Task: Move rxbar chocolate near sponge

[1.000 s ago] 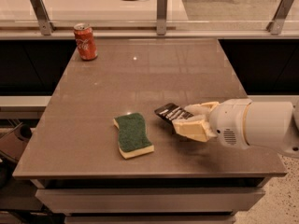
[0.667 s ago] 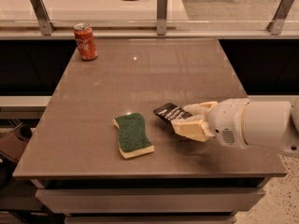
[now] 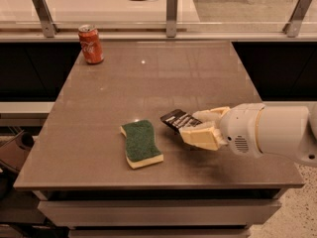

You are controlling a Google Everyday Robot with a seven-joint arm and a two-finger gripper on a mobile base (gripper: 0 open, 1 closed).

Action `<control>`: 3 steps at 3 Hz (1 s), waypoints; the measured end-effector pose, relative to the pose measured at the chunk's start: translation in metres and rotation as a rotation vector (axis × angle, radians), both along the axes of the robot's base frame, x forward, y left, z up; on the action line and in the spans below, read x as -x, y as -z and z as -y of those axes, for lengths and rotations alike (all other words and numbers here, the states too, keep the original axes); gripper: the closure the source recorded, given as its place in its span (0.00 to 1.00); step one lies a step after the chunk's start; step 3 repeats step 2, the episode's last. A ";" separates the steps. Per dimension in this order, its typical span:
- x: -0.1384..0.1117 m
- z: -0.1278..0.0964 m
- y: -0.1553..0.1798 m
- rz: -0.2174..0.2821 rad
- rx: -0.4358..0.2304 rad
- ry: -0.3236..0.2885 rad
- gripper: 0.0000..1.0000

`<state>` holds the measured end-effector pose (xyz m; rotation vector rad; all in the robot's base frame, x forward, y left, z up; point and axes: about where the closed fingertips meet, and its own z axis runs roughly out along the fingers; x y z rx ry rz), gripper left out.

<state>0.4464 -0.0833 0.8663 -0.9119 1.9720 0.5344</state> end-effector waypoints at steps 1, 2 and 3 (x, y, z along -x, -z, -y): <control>0.001 -0.002 -0.001 0.003 0.004 -0.003 0.13; 0.001 -0.004 -0.003 0.005 0.007 -0.005 0.00; 0.001 -0.004 -0.003 0.005 0.007 -0.005 0.00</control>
Offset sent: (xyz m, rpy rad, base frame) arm -0.0005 0.0016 0.0013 -0.0033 -0.0024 0.0022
